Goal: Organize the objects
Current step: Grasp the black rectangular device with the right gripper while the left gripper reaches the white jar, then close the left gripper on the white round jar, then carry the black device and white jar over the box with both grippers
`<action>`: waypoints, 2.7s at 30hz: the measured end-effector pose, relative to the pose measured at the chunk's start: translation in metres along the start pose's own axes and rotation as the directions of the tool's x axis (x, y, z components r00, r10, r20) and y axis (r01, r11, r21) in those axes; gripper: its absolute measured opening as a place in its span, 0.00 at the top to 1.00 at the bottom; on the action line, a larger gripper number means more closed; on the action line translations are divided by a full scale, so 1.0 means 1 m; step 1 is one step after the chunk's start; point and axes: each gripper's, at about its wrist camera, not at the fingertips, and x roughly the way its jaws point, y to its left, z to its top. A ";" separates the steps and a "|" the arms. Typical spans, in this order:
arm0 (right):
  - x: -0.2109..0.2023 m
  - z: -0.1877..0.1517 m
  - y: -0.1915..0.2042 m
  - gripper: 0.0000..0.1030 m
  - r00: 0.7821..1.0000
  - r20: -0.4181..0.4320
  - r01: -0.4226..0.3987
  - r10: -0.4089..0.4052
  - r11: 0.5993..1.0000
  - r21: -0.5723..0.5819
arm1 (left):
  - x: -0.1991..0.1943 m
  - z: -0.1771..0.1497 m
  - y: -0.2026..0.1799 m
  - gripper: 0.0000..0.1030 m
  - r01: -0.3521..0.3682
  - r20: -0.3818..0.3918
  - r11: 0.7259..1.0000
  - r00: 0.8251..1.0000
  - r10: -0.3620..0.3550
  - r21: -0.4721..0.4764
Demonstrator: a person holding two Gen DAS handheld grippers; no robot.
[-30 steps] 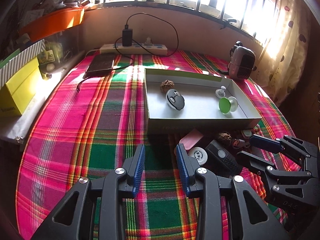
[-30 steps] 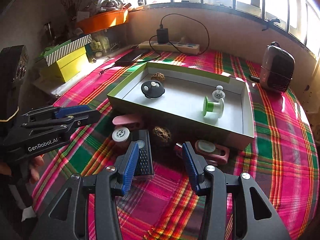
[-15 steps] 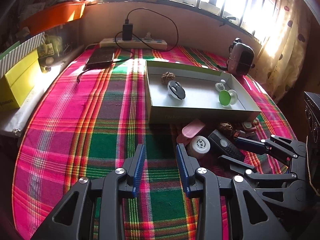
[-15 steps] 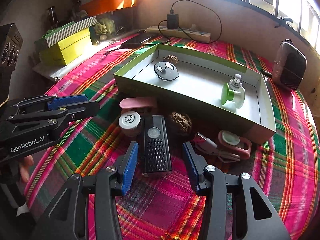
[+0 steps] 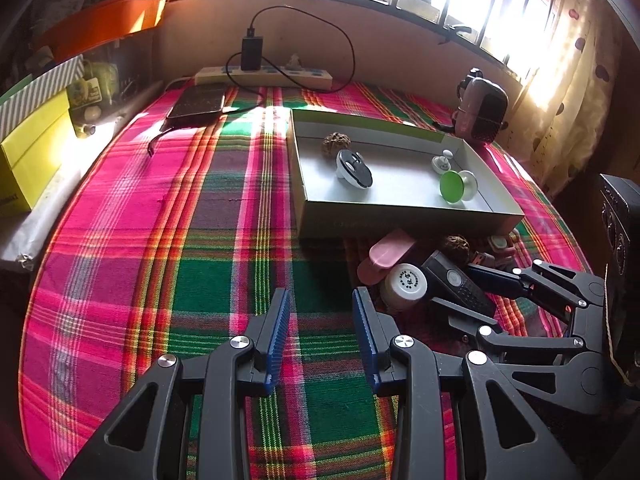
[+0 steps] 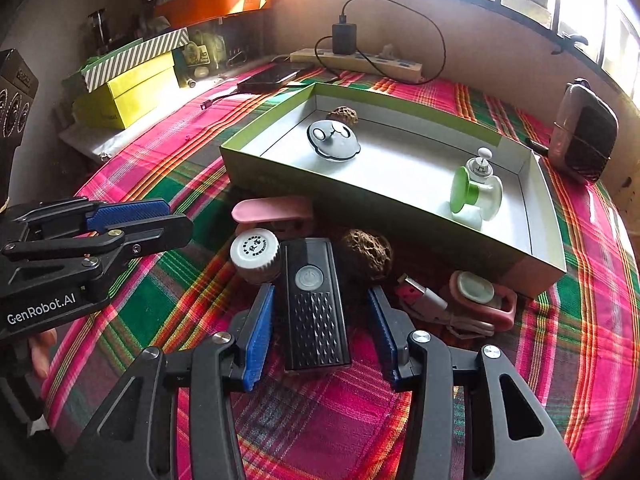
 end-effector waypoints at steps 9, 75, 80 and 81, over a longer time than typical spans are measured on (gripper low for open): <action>-0.004 -0.003 -0.002 0.72 1.000 0.004 0.000 0.000 1.000 -0.017 | 0.002 -0.001 -0.008 0.70 0.022 -0.015 1.000 1.000 -0.022 0.016; -0.036 -0.041 -0.060 0.73 0.999 0.009 0.038 -0.039 0.996 0.075 | 0.036 0.012 -0.061 0.75 0.022 -0.043 0.991 0.999 -0.016 0.128; -0.036 -0.041 -0.061 0.73 0.999 0.009 0.037 -0.038 0.996 0.076 | 0.036 0.012 -0.061 0.75 0.021 -0.043 0.992 0.999 -0.015 0.128; -0.036 -0.041 -0.061 0.73 0.999 0.009 0.037 -0.037 0.996 0.075 | 0.036 0.012 -0.061 0.75 0.022 -0.043 0.992 0.999 -0.016 0.127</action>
